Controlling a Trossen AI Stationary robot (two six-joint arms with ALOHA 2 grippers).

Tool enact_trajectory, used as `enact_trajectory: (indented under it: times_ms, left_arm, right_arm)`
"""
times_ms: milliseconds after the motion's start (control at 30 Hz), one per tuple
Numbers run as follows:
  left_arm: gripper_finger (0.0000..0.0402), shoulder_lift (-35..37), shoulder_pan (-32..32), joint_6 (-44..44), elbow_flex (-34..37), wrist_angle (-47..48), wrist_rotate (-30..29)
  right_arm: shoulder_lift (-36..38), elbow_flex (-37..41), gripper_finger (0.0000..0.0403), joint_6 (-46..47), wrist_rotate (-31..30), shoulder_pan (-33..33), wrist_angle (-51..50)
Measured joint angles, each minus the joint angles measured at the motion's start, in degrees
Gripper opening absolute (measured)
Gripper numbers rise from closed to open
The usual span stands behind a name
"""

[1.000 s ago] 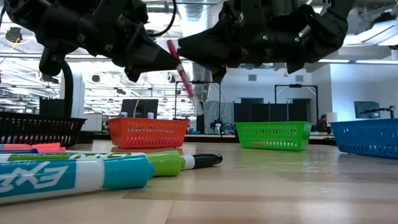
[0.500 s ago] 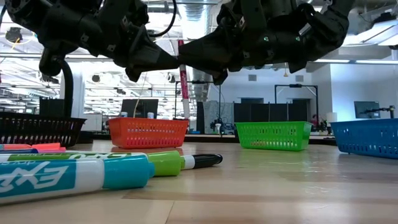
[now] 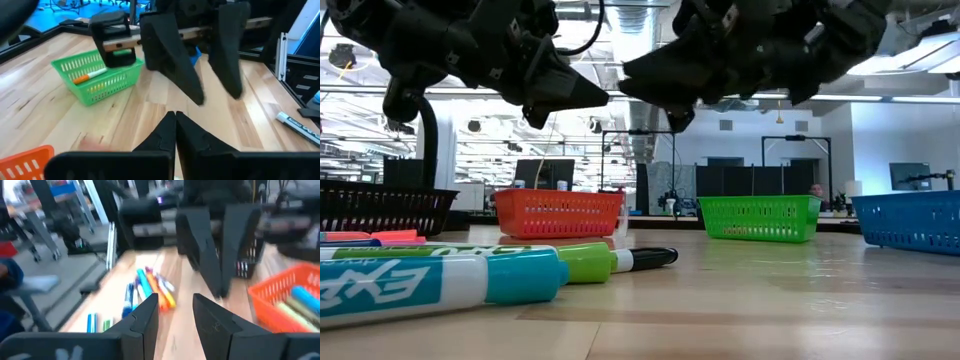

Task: Pick & Place Markers
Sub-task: Put the red marker pen into the blue bin

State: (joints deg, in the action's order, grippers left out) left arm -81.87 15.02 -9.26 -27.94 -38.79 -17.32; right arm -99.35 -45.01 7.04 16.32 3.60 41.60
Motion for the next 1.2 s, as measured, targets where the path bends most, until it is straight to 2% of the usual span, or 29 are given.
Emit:
enact_trajectory:
  times_ms: [133, 233, 300, 400, 533, 867, 1033, 1200]
  left_arm:
    - [0.0005, 0.0, 0.1, 0.0, 0.0, 0.1, 1.0]
    - [0.0005, 0.0, 0.1, 0.0, 0.0, 0.0, 1.1]
    - [0.0005, 0.0, 0.1, 0.0, 0.0, -0.3, 1.1]
    - [0.0005, 0.0, 0.1, -0.2, 0.1, -0.3, 1.1]
    - [0.0005, 0.0, 0.1, -0.2, 0.1, -0.3, 1.0]
    - [0.0005, 0.0, 0.1, -0.2, 0.6, -0.2, 0.9]
    - [0.0005, 0.0, 0.1, -0.2, 0.6, -0.2, 0.9]
    - [0.0005, 0.0, 0.1, -0.2, 0.6, -0.2, 0.9]
  right_arm:
    - [4.0, 0.0, 0.0114, -3.0, -1.9, 0.0, -10.3]
    - [3.9, 0.0, 0.0114, -2.0, -9.4, 0.0, -16.0]
    - [1.8, 0.0, 0.0114, -0.4, -14.0, -0.2, -17.1]
    - [-2.6, -0.4, 0.0114, 4.0, -17.1, -0.8, -16.0]
    - [-7.7, -5.4, 0.0114, 13.6, -23.2, -1.6, -17.5]
    - [-18.7, -22.0, 0.0114, 16.2, -26.3, -1.3, -40.2]
    - [-22.4, -26.9, 0.0114, 17.0, -27.9, -1.0, -44.4]
    - [-21.7, -27.4, 0.0114, 16.5, -27.2, -1.0, -46.0]
